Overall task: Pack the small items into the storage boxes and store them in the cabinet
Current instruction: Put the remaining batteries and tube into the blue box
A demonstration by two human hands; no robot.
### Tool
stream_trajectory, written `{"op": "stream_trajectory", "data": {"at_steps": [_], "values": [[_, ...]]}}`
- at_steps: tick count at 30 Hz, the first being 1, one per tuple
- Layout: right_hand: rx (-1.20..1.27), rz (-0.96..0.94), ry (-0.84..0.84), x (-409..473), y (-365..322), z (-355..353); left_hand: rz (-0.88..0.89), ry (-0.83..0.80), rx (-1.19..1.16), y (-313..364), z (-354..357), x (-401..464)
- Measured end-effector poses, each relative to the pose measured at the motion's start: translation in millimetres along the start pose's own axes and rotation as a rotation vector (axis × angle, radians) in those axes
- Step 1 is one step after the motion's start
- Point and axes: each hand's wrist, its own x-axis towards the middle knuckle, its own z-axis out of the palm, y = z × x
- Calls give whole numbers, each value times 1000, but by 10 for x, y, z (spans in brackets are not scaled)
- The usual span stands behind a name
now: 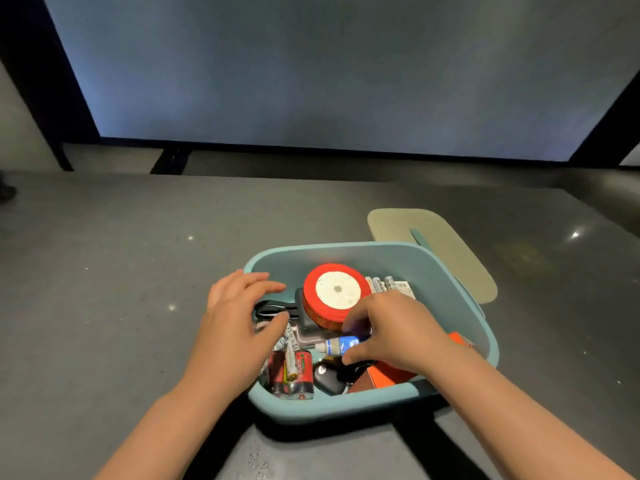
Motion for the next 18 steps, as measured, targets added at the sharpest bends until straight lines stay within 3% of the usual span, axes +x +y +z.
{"op": "stream_trajectory", "data": {"at_steps": [4, 6, 8, 13, 18], "values": [[242, 116, 277, -213, 374, -112, 30, -41, 54, 168, 21, -151], [212, 172, 399, -385, 622, -139, 38, -65, 86, 268, 71, -196], [230, 196, 419, -520, 796, -111, 40, -69, 149, 336, 116, -204], [594, 215, 512, -603, 869, 46, 11, -99, 177, 335, 131, -193], [707, 222, 571, -540, 798, 98, 40, -80, 155, 223, 78, -88]]}}
